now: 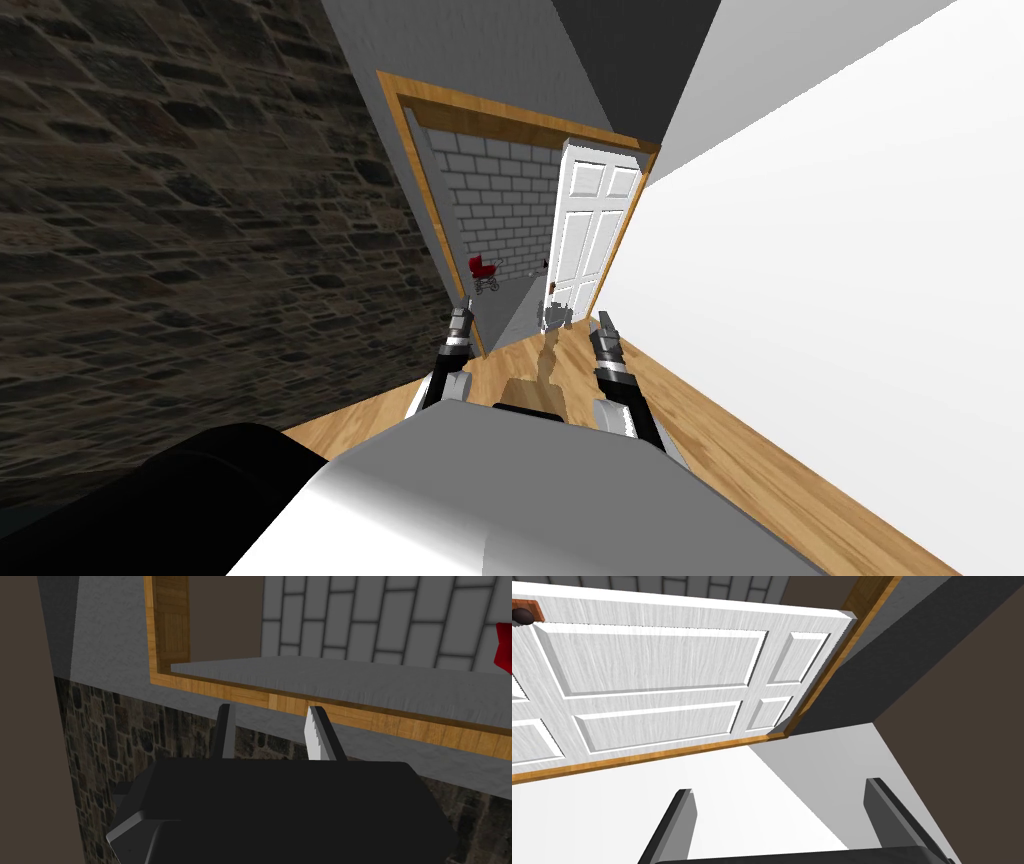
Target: Push the door open
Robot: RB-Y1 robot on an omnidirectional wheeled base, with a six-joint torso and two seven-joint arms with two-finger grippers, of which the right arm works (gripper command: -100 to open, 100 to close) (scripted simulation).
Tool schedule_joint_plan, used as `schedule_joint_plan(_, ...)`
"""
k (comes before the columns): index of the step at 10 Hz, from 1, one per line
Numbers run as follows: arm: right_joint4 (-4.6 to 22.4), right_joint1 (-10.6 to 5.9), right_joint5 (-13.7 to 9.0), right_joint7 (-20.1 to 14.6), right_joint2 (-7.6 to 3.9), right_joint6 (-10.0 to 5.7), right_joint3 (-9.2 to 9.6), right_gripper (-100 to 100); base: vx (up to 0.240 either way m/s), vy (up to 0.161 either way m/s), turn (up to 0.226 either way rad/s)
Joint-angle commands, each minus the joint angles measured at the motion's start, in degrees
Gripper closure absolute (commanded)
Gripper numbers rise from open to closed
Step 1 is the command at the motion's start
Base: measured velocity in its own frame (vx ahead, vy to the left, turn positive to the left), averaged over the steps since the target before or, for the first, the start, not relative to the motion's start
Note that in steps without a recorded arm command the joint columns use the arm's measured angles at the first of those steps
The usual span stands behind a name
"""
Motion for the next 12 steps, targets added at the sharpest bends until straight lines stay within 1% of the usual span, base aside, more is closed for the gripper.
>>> schedule_joint_plan(1,2.2,-0.96,0.1,-0.1,-0.28,-0.61,0.39,-100,0.122,-0.075,0.046)
schedule_joint_plan(6,7.9,-3.4,0.0,-0.7,-1.22,-2.18,1.11,-100,0.095,-0.062,0.04)
schedule_joint_plan(12,15.5,-6.62,-0.1,-1.4,-2.08,-4.26,2.08,-100,0.09,-0.062,0.04)
